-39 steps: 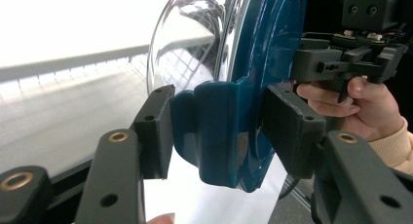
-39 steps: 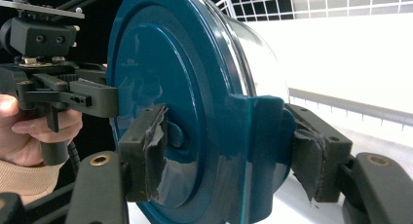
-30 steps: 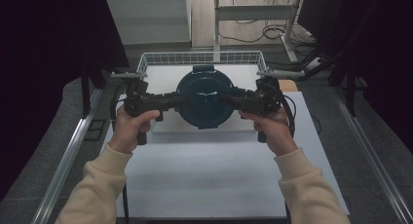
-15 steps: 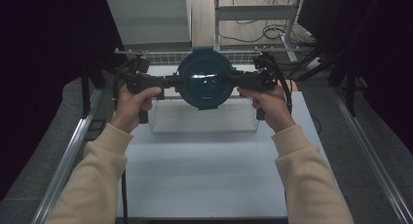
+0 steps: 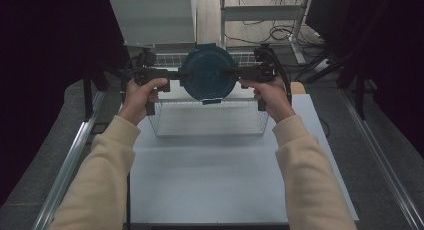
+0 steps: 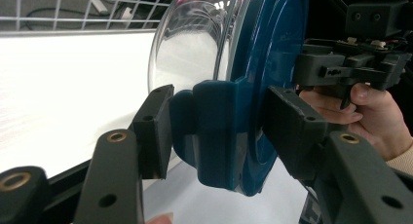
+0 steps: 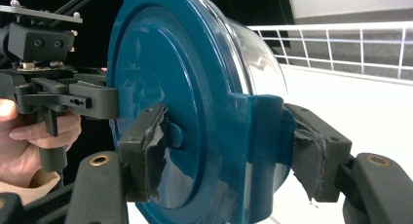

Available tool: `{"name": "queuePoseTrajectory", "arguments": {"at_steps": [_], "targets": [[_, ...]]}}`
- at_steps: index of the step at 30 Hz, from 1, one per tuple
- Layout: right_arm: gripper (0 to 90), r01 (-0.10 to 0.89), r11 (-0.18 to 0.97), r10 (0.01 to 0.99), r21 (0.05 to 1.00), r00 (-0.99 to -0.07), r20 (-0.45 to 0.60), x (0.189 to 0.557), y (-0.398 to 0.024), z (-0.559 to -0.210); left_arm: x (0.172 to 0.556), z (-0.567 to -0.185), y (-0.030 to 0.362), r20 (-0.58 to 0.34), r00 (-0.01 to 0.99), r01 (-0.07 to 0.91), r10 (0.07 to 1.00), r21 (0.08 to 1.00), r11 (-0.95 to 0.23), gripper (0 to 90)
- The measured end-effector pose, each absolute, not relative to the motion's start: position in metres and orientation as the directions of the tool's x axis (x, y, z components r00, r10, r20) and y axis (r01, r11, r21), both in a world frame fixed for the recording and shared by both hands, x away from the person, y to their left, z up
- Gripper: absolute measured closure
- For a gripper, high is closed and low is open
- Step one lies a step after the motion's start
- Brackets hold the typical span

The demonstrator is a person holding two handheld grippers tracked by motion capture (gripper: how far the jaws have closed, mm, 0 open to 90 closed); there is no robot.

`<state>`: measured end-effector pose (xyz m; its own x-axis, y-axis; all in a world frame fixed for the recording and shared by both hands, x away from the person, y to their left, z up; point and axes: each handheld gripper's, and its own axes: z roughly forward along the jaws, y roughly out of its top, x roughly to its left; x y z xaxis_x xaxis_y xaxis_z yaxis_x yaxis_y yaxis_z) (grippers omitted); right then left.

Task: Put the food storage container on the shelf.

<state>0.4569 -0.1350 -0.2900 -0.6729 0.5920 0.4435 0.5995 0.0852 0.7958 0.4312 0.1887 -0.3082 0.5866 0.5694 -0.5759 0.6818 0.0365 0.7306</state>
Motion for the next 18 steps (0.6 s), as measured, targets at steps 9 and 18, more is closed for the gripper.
{"name": "queuePoseTrajectory", "arguments": {"at_steps": [9, 18], "targets": [[35.3, 0.637, 0.055, 0.6, 0.769, -0.636, 0.484, 0.473, -0.135, -0.303, 0.449, -0.316, 0.187, -0.617, 0.545, 0.719, 0.568, 0.692, 0.063, 45.2], [34.8, 0.695, -0.038, 0.606, 0.718, -0.555, 0.569, 0.485, -0.138, -0.308, 0.464, -0.325, 0.189, -0.701, 0.49, 0.767, 0.518, 0.63, 0.126, 45.2]]}}
